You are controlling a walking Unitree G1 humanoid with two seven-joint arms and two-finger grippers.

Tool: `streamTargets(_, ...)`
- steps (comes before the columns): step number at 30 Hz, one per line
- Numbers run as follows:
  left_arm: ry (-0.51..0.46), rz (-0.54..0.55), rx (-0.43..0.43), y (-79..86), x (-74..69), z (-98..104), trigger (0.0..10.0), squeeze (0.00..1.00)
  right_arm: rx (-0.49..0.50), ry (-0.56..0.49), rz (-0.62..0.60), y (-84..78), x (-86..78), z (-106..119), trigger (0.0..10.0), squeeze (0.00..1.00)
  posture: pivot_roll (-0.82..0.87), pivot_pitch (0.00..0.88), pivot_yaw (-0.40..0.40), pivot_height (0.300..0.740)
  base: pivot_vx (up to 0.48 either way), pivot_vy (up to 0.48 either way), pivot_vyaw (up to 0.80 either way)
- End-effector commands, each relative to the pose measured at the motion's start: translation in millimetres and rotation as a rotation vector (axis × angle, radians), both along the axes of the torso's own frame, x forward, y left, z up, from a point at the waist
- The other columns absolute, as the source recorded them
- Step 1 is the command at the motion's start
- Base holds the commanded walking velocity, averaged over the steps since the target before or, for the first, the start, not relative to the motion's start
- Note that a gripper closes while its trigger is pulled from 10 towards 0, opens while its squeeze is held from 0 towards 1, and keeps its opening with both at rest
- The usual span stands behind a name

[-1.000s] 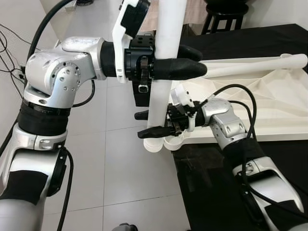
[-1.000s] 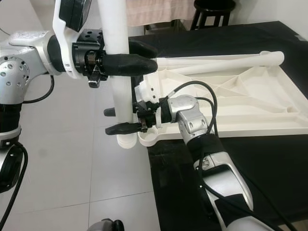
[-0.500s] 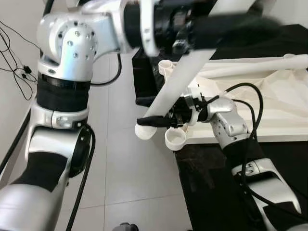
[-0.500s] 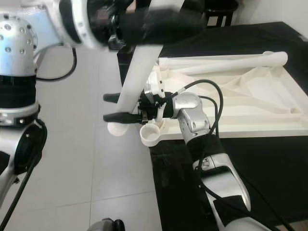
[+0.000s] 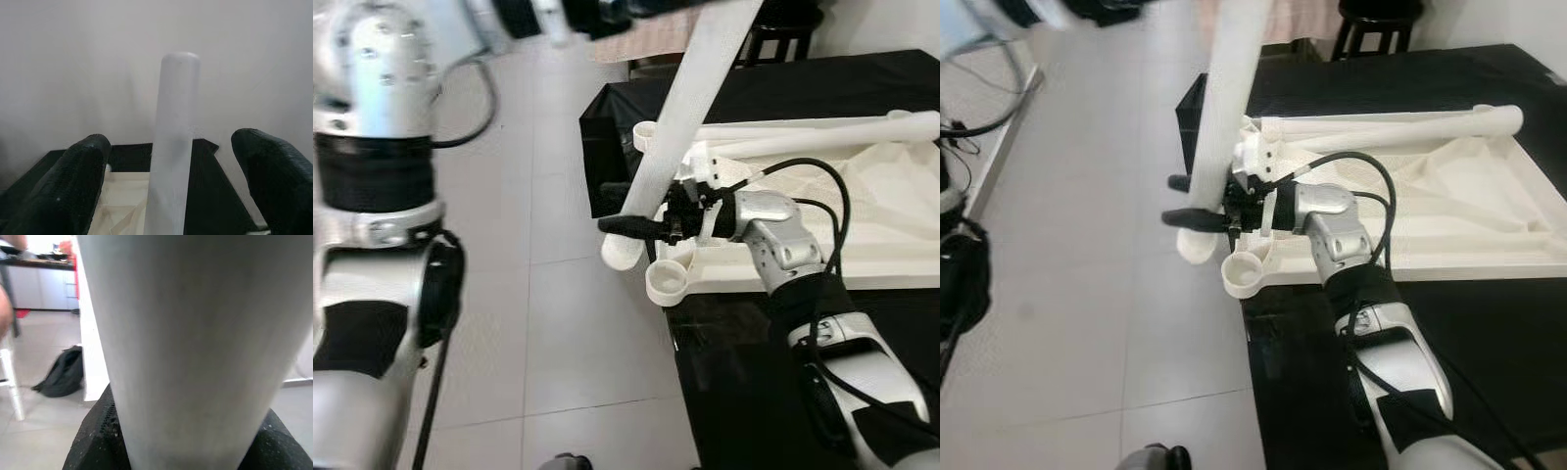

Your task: Building children table

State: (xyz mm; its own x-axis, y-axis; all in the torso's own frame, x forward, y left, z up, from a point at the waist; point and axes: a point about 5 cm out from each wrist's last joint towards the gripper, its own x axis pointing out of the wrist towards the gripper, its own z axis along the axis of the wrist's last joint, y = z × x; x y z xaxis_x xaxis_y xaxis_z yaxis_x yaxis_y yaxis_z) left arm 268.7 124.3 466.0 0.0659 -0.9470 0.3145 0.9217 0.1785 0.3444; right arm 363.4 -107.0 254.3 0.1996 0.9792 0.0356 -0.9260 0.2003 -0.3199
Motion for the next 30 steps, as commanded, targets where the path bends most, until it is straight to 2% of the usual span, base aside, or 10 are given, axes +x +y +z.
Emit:
streamTargets(1,-0.04,0.02,-0.038,24.6,-7.4,4.6,10.0,0.0,0.023,-0.039,-0.047,-7.2,3.3,8.9,0.0,0.0,0.05,0.138,0.027,0.74,0.0,0.0,0.0)
streamTargets(2,-0.04,0.02,-0.038,24.6,-7.4,4.6,10.0,0.0,0.023,-0.039,-0.047,-7.2,3.3,8.9,0.0,0.0,0.05,0.138,0.027,0.74,0.0,0.0,0.0)
streamTargets(5,-0.052,0.111,-0.096,87.7,-26.8,-3.9,10.0,0.0,0.047,-0.05,-0.122,-26.1,8.6,17.2,0.0,0.0,0.05,0.144,0.02,0.74,0.0,0.0,0.0)
streamTargets(10,0.009,0.17,-0.045,108.3,-36.5,-34.7,10.0,0.0,0.04,-0.021,-0.065,-35.5,3.7,16.9,0.0,0.0,0.05,0.15,0.017,0.74,0.0,0.0,0.0)
streamTargets(11,0.064,0.213,0.009,111.5,-36.9,-57.9,10.0,0.0,0.032,-0.001,-0.01,-38.9,-0.9,15.3,3.0,0.0,0.05,0.156,0.016,0.74,0.0,0.0,0.0)
streamTargets(13,0.101,0.239,0.046,113.0,-37.8,-72.8,10.0,0.0,0.027,0.012,0.028,-40.9,-4.1,14.3,3.0,0.0,0.05,0.157,0.016,0.74,0.0,0.0,0.0)
streamTargets(14,0.157,0.265,0.098,112.3,-39.1,-94.8,10.0,0.0,0.033,0.032,0.062,-41.4,-6.4,13.7,10.0,0.0,0.05,0.162,0.015,0.74,0.0,0.0,0.0)
streamTargets(15,0.157,0.265,0.098,112.3,-39.1,-94.8,10.0,0.0,0.033,0.032,0.062,-41.4,-6.4,13.7,10.0,0.0,0.05,0.162,0.015,0.74,0.0,0.0,0.0)
streamTargets(20,0.371,0.319,0.34,67.8,-60.2,-208.8,10.0,0.0,-0.013,0.084,0.176,-31.7,-14.3,-1.5,10.0,0.0,0.06,0.179,0.012,0.74,0.0,0.0,0.0)
streamTargets(30,0.389,0.442,0.377,41.7,-72.2,-251.6,10.0,0.0,-0.062,0.108,0.217,-31.0,-14.4,-7.0,10.0,0.0,0.07,0.19,0.009,0.74,0.0,0.0,0.0)
